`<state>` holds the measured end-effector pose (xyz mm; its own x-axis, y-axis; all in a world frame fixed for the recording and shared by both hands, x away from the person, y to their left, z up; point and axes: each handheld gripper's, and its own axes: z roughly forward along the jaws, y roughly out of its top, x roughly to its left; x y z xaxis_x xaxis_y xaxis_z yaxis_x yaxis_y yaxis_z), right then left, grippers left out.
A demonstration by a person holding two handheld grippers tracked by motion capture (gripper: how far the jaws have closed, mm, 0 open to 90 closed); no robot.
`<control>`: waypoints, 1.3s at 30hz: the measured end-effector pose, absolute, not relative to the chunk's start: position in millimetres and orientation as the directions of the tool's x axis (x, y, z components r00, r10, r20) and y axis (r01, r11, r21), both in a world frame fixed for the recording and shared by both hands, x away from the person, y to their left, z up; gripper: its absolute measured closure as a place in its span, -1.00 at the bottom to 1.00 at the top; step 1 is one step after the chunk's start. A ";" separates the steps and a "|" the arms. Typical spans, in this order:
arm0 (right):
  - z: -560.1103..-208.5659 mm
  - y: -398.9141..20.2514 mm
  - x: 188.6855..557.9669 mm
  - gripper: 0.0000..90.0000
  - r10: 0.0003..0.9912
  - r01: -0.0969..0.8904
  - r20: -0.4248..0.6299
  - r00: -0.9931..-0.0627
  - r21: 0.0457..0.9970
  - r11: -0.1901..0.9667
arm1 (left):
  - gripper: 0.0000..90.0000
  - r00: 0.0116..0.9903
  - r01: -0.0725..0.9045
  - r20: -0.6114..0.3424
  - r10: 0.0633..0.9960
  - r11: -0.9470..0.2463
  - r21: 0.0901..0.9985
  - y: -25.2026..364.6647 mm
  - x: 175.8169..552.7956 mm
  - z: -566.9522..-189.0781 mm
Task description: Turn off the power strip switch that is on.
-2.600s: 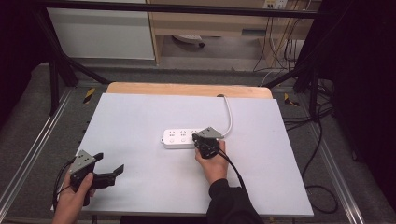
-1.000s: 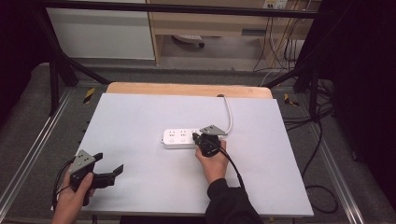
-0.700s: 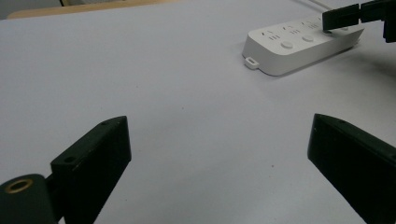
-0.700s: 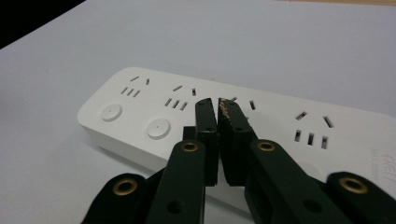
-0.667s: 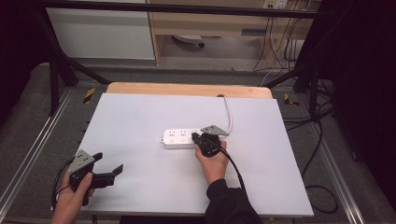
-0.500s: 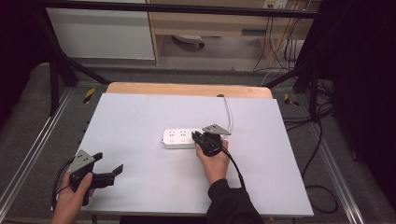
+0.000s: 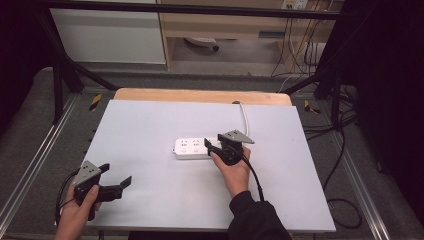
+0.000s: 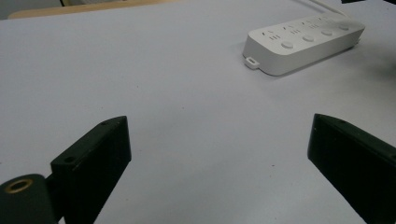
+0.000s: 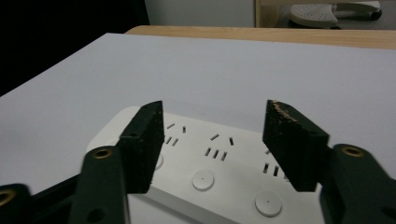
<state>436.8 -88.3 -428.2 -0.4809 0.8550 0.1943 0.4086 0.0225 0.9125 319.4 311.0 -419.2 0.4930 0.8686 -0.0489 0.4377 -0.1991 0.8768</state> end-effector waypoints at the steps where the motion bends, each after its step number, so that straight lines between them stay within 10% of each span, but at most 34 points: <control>1: -427.5 -89.5 437.1 -0.22 0.855 0.407 0.197 -0.481 0.913 0.018 | -0.87 0.493 0.438 -0.049 0.869 -0.199 0.877 311.0 319.3 -419.2; 24: -388.5 -118.6 428.7 -0.88 0.846 0.399 0.157 -0.510 0.914 0.071 | -0.87 0.488 0.440 -0.051 0.871 -0.196 0.877 311.9 319.0 -419.5; 39: -372.6 -156.6 411.8 -0.93 0.865 0.391 0.138 -0.483 0.918 0.072 | -0.87 0.486 0.443 -0.048 0.872 -0.198 0.874 312.1 318.8 -419.8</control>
